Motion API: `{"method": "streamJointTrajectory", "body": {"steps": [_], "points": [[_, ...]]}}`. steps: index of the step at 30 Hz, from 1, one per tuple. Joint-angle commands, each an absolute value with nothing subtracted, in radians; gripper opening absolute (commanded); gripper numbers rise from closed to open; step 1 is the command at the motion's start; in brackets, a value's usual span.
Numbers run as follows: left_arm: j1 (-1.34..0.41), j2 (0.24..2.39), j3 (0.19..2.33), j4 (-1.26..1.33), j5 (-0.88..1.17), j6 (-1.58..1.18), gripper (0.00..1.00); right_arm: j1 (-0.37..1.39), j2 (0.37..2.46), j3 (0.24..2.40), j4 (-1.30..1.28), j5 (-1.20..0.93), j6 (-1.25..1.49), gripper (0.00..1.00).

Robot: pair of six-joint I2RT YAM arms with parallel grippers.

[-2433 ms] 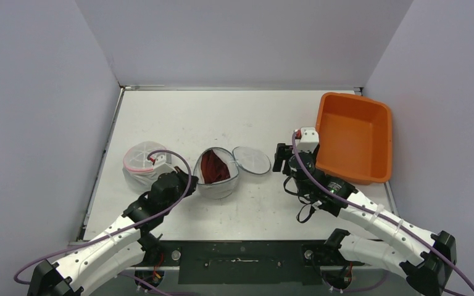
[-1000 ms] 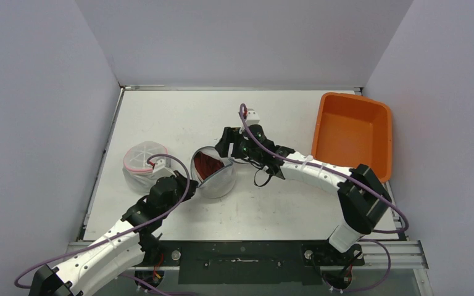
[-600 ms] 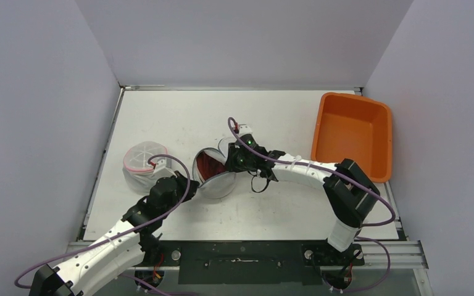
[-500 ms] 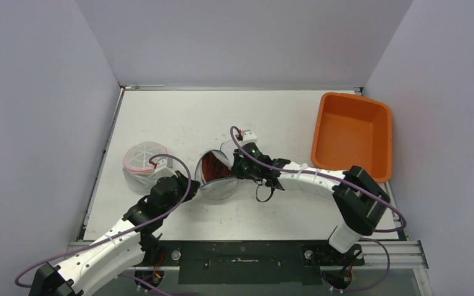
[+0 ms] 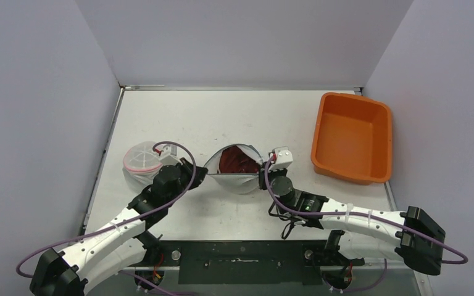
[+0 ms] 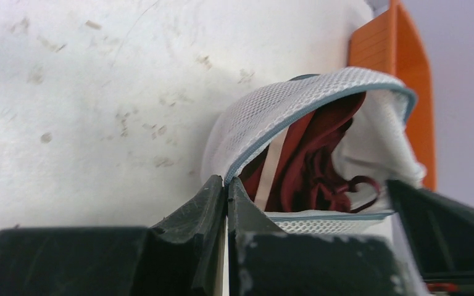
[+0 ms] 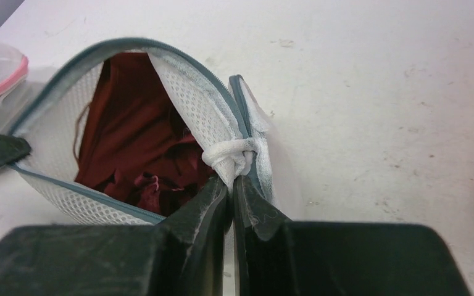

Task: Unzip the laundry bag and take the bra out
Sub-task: Pick up the bra from the laundry bag.

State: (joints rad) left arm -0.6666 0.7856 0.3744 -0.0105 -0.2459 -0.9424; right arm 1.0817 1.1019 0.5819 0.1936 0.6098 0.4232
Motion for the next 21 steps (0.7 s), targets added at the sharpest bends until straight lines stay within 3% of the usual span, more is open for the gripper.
{"method": "streamJointTrajectory", "body": {"steps": [1,6,15,18,21], "points": [[-0.659,0.845,0.494,0.121,-0.279,-0.917,0.0,1.08,1.035,0.475,0.467,0.786,0.339,0.05],[-0.66,0.896,0.507,0.197,-0.274,-0.9,0.0,1.059,1.048,0.385,0.633,0.782,0.325,0.05],[-0.672,1.011,0.356,0.383,-0.137,-0.928,0.0,1.049,1.053,0.304,0.467,0.711,0.527,0.08],[-0.68,0.997,0.351,0.372,-0.121,-0.893,0.0,1.063,1.0,0.317,0.365,0.706,0.552,0.18],[-0.685,0.986,0.353,0.37,-0.108,-0.869,0.0,1.069,0.947,0.342,0.26,0.694,0.57,0.44]]}}
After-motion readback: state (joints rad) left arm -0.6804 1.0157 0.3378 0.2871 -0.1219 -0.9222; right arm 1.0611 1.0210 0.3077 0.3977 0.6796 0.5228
